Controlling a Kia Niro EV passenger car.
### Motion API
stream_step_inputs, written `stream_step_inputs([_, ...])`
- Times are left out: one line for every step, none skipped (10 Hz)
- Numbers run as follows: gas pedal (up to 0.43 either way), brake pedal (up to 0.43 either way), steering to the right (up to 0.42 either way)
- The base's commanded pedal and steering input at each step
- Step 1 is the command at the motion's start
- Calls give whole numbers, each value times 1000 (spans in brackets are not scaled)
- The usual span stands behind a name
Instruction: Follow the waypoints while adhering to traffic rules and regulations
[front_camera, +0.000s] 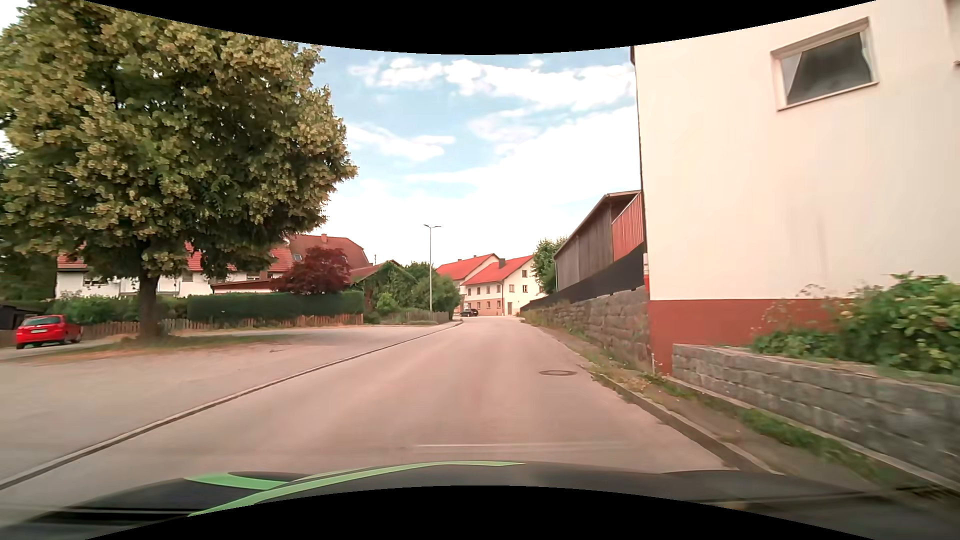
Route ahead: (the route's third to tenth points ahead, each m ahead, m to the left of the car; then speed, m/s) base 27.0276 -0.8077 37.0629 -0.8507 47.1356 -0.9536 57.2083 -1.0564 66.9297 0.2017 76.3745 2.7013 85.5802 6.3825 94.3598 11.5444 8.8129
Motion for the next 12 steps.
stream_step_inputs([98, 0, 23])
stream_step_inputs([98, 0, 24])
stream_step_inputs([98, 0, 23])
stream_step_inputs([98, 0, 23])
stream_step_inputs([98, 0, 24])
stream_step_inputs([98, 0, 23])
stream_step_inputs([98, 0, 23])
stream_step_inputs([98, 0, 23])
stream_step_inputs([98, 0, 20])
stream_step_inputs([98, 0, 18])
stream_step_inputs([98, 0, 15])
stream_step_inputs([98, 0, 14])
